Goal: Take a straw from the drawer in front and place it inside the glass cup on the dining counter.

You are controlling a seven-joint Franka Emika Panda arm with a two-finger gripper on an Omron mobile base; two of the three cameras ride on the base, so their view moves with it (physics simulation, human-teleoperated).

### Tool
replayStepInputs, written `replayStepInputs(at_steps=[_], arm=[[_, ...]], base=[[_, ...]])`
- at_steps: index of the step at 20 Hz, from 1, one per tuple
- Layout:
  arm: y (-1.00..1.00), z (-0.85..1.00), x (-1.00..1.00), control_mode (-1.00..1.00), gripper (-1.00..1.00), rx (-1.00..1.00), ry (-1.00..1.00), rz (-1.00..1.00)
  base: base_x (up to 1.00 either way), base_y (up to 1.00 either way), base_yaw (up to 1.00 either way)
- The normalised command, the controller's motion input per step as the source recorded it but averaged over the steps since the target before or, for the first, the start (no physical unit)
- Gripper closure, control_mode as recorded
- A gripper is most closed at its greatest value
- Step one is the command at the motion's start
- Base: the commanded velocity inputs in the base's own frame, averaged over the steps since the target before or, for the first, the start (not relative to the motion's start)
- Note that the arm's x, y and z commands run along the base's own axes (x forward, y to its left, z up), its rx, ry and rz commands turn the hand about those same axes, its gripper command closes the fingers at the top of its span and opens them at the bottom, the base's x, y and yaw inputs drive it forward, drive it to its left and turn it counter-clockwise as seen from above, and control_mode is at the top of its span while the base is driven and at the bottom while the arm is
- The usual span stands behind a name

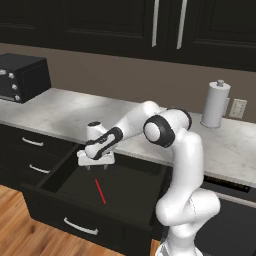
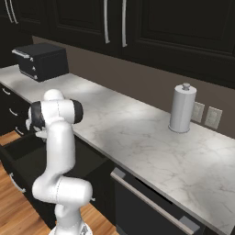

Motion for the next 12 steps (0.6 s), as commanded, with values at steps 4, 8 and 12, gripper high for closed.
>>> replayStepInputs(at_steps=[4,8,12], arm=[[-0.03,-0.47,0.32,-1.00,-1.00,-0.05,0.06,-0.11],[-0.07,-0.49,0.32,-1.00,-1.00,0.00,0.13,-0.06],[-0.08,-0.52,0.21,-1.00,-1.00,0.00,0.10,-0.01]], base=[[0.00,0.00,0.00],[0.00,0.00,0.00],[0.00,0.00,0.00]])
